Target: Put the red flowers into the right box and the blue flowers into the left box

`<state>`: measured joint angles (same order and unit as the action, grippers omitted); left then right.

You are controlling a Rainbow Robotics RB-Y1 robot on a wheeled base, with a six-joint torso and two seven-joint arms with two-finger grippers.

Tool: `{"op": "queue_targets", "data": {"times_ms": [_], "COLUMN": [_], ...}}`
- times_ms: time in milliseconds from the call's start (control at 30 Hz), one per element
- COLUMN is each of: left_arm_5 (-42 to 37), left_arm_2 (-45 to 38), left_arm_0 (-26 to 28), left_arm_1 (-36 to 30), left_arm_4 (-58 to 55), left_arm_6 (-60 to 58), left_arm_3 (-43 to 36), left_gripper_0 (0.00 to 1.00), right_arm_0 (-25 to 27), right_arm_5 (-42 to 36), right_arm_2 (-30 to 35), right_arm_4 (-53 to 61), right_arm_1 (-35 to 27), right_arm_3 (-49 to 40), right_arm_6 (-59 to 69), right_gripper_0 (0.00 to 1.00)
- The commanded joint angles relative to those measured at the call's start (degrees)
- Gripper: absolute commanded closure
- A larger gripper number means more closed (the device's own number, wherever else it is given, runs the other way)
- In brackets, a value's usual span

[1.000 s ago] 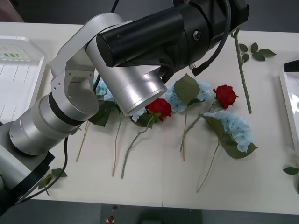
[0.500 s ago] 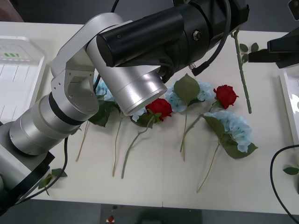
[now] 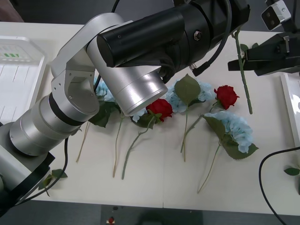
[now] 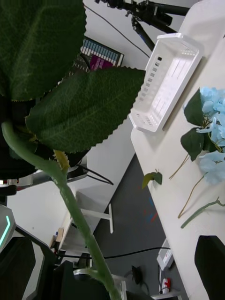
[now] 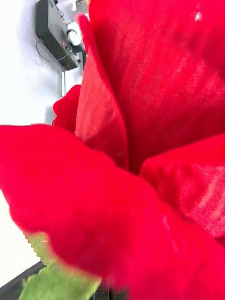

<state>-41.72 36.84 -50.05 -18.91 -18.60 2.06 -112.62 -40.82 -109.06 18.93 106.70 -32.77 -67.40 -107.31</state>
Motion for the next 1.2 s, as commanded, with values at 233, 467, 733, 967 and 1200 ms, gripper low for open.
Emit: {"op": "queue_targets", "data": {"times_ms": [233, 467, 733, 967, 1200], "left_arm_5": [0.6, 0.6, 0.6, 0.6, 0.6], "left_arm_2": [-0.9, -0.9, -0.9, -0.9, -0.9], "left_arm_0": [-2.2, -2.2, -2.2, -2.2, -2.2], "left_arm_1": [0.8, 0.8, 0.8, 0.8, 0.8], "left_arm_4": [0.2, 0.2, 0.2, 0.2, 0.2], "left_arm_6": [-1.2, -1.2, -1.2, -1.2, -1.2], "left_arm_3": [-0.7, -0.7, -0.7, -0.7, -0.7], "left_gripper_0": [1.00, 1.00, 0.94, 0.00, 0.00], "right_arm_0": [-1.6, -1.6, -1.6, -1.6, -1.6], "right_arm_5": [0.5, 0.5, 0.4, 0.3, 0.3], "right_arm_2": [-0.3, -0.3, 0.0, 0.4, 1.1], "right_arm_4": [0.9, 1.1, 1.6, 1.8, 1.8], "right_arm_1": [1.1, 1.2, 1.2, 1.2, 0.1], "right_arm_3": [-3.4, -3.4, -3.4, -3.4, -3.4], "right_arm_6": [4.0, 4.7, 5.3, 5.6, 5.8], "right_gripper_0": [1.00, 1.00, 1.00, 1.00, 1.00]}}
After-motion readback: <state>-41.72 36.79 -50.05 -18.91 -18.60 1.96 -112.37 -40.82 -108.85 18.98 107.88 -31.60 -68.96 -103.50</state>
